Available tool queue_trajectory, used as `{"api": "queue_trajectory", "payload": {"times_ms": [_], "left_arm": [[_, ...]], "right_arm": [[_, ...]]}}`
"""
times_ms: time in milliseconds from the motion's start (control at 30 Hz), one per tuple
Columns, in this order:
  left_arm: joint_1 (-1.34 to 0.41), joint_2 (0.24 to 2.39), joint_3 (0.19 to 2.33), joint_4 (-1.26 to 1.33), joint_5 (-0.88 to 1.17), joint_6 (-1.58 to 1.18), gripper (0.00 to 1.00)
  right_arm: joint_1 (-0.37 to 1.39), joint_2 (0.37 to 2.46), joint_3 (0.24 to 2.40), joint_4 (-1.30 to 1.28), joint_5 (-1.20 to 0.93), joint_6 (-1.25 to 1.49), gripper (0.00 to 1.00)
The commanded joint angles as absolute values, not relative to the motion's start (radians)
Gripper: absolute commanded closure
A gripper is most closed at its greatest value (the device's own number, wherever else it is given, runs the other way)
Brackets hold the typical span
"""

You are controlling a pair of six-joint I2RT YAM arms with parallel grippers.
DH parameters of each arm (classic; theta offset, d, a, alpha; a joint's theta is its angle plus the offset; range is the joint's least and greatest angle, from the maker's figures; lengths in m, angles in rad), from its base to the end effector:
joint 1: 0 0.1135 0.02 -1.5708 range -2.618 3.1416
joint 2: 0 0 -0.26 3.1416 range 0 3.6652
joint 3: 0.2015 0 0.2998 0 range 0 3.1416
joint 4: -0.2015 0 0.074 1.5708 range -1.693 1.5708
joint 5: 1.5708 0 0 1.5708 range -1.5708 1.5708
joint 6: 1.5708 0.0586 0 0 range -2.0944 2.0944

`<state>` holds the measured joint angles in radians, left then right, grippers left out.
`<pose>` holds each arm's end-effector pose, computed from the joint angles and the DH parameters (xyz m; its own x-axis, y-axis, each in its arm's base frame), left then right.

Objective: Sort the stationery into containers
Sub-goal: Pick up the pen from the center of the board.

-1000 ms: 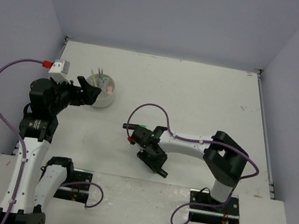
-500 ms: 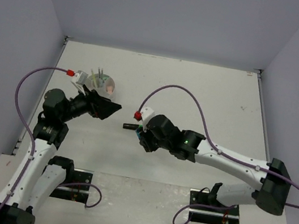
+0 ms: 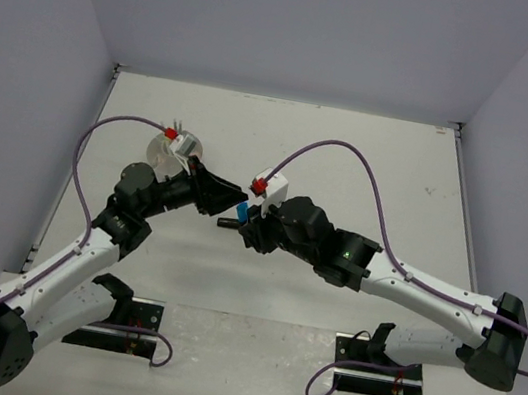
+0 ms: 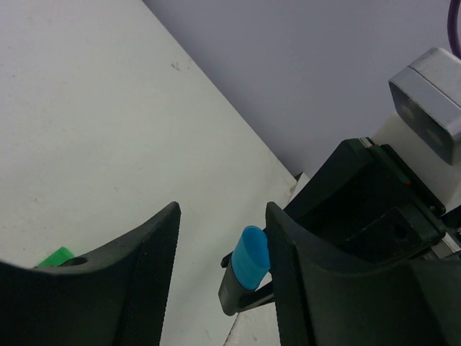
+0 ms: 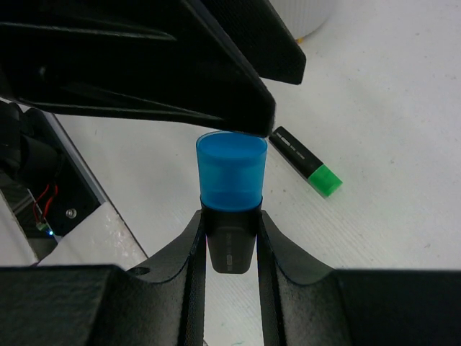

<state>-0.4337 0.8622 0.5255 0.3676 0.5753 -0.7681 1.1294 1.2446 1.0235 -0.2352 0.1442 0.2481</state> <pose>0.2325 -0.1428 0.2743 -0.5677 -0.3795 -0.7306 0.6280 0.3742 -0.6823 0.1592 0.3173 0.2958 -0.3887 -0.2537 -0.8858 -0.7677 0.6207 0.1591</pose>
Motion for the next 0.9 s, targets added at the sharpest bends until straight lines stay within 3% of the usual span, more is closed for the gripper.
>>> {"api": "queue_trajectory", "payload": {"times_ms": [0, 67, 300, 400, 433, 533, 600, 700, 833, 867], "left_arm": [[-0.465, 0.914, 0.53, 0.465, 0.581, -0.754, 0.5], [-0.471, 0.925, 0.531, 0.475, 0.601, -0.753, 0.52], [-0.476, 0.915, 0.552, 0.443, 0.61, -0.736, 0.37], [-0.476, 0.914, 0.563, 0.43, 0.61, -0.731, 0.39], [-0.476, 0.914, 0.563, 0.43, 0.613, -0.73, 0.44], [-0.476, 0.925, 0.562, 0.425, 0.61, -0.729, 0.77], [-0.476, 0.934, 0.556, 0.434, 0.615, -0.731, 0.81], [-0.476, 0.958, 0.552, 0.46, 0.635, -0.735, 0.99], [-0.476, 0.971, 0.591, 0.407, 0.594, -0.673, 1.0], [-0.476, 0.973, 0.623, 0.337, 0.539, -0.628, 1.0]], "right_arm": [[1.126, 1.236, 1.083, -0.207, 0.177, 0.268, 1.0], [1.126, 1.251, 1.101, -0.223, 0.193, 0.272, 1.0], [1.111, 1.29, 1.128, -0.245, 0.202, 0.289, 1.0], [1.109, 1.297, 1.135, -0.255, 0.211, 0.29, 1.0], [1.107, 1.296, 1.137, -0.255, 0.214, 0.292, 1.0], [1.104, 1.284, 1.14, -0.255, 0.226, 0.3, 1.0], [1.101, 1.28, 1.146, -0.255, 0.225, 0.304, 1.0], [1.1, 1.282, 1.164, -0.256, 0.209, 0.305, 1.0], [1.097, 1.289, 1.164, -0.254, 0.196, 0.3, 1.0], [1.091, 1.29, 1.158, -0.249, 0.188, 0.3, 0.91]]}}
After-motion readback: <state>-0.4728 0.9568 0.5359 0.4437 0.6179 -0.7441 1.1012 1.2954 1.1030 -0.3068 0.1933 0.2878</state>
